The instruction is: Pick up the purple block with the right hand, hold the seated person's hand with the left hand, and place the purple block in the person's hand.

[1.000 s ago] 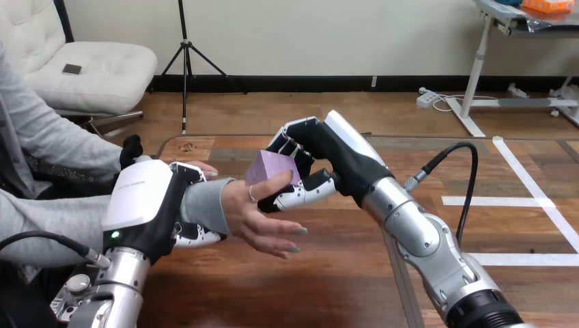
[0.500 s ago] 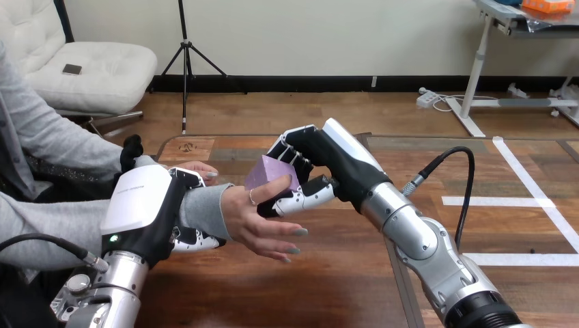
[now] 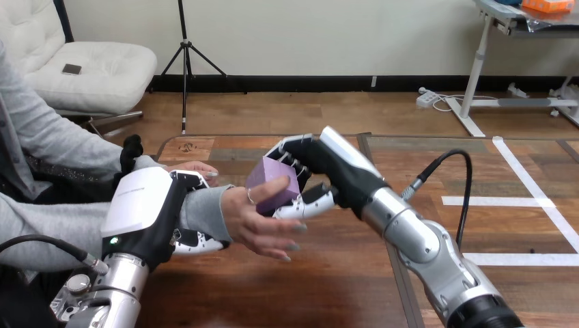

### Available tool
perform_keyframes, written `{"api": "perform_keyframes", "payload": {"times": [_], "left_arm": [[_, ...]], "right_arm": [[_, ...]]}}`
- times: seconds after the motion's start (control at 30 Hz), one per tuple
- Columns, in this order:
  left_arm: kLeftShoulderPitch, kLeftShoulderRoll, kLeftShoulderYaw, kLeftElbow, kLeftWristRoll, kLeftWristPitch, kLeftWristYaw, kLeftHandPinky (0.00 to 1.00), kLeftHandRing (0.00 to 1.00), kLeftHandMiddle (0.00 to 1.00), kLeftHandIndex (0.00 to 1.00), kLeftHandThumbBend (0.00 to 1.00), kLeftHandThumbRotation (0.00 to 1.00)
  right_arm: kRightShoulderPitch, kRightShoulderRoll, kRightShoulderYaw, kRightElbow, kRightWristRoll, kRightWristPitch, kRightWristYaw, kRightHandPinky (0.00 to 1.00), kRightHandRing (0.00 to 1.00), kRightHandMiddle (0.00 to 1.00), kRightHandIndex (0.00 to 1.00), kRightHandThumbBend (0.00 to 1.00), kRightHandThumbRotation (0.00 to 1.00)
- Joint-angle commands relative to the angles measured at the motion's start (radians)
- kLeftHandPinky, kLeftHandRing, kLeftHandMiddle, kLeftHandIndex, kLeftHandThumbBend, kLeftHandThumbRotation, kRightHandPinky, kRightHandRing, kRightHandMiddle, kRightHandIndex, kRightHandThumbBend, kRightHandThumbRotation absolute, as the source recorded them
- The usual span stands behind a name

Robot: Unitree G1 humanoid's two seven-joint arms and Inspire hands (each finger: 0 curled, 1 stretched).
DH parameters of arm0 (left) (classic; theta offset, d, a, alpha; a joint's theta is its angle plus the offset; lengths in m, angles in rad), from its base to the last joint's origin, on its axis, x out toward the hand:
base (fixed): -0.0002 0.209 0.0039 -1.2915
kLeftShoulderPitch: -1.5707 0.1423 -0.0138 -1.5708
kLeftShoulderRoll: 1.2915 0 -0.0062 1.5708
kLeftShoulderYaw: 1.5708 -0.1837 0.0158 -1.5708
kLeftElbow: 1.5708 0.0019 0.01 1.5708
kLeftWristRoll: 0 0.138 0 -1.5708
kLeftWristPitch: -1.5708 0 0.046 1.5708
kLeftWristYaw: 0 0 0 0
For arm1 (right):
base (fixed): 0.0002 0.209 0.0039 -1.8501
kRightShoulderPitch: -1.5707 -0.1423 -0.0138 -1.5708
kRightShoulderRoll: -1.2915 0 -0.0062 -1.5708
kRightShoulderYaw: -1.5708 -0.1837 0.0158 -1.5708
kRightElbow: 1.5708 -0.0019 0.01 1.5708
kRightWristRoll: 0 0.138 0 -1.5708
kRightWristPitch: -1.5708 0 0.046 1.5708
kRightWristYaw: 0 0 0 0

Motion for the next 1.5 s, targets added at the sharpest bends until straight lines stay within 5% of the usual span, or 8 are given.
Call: {"api": "perform_keyframes", "payload": {"times": [0.0,0.2,0.57,1.0,1.47], "left_arm": [[-0.044,-0.019,0.044,-0.245,-0.127,-0.042,-0.066,0.46,0.57,0.63,0.62,0.8,0.44],[-0.005,-0.043,0.074,-0.298,-0.278,-0.052,-0.148,0.51,0.64,0.69,0.68,0.83,0.58],[0.04,-0.09,0.108,-0.288,-0.564,-0.191,-0.247,0.56,0.7,0.73,0.72,0.85,0.79],[0.111,-0.106,0.137,-0.324,-0.696,-0.213,-0.336,0.61,0.73,0.76,0.73,0.82,0.89],[0.217,-0.128,0.167,-0.38,-0.832,-0.231,-0.455,0.74,0.81,0.8,0.77,0.85,0.92]], "right_arm": [[0.019,-0.029,-0.03,-0.07,0.068,0.011,0.056,0.66,0.72,0.74,0.77,1.0,0.7],[0.053,-0.029,-0.058,-0.107,0.134,0.009,0.101,0.71,0.78,0.8,0.83,1.0,0.81],[0.142,-0.042,-0.098,-0.209,0.216,-0.011,0.132,0.75,0.84,0.86,0.88,1.0,0.98],[0.261,-0.049,-0.16,-0.344,0.392,0.01,0.206,0.79,0.9,0.91,0.92,1.0,1.0],[0.418,-0.061,-0.231,-0.541,0.611,0.133,0.299,0.91,0.96,0.98,0.99,1.0,1.0]]}}
